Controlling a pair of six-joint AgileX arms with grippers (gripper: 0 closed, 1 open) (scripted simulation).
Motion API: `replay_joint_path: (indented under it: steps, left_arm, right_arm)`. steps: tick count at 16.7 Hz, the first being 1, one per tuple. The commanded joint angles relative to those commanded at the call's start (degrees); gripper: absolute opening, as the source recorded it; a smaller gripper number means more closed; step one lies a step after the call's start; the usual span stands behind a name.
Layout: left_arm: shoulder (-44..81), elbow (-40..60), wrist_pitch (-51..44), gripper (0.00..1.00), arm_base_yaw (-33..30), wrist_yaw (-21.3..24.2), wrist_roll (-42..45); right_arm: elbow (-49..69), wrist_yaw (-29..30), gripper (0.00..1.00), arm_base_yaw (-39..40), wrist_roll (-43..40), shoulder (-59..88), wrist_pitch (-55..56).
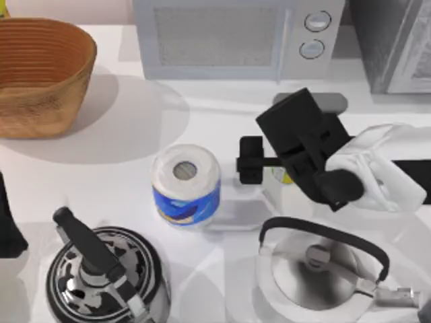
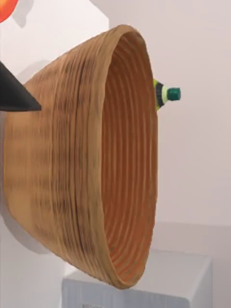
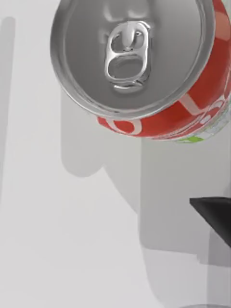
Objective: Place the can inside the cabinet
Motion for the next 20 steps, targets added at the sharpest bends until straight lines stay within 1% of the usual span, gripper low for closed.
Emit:
replay_joint_path:
  steps: [4, 8, 11, 15, 20]
  left_arm:
    - [0.00, 0.00, 0.00, 1.00, 0.00, 0.00, 0.00]
    - [0.00, 0.00, 0.00, 1.00, 0.00, 0.00, 0.00]
    - [0.00, 0.00, 0.00, 1.00, 0.00, 0.00, 0.00]
    - [0.00, 0.00, 0.00, 1.00, 0.00, 0.00, 0.00]
    - [0.00, 0.00, 0.00, 1.00, 0.00, 0.00, 0.00]
  right_arm:
    - [1.17, -1.17, 1.00, -1.96, -1.94, 1.78, 1.44]
    - [2.81, -2.20, 1.00, -3.80, -3.46, 6.85, 5.47]
    - [4.22, -2.29, 1.00, -4.03, -3.61, 11.18, 8.50]
    - [4.42, -2.28, 1.00, -3.99, -3.60, 11.69, 8.90]
    - [4.42, -2.28, 0.62, -3.99, -3.60, 11.69, 8.90]
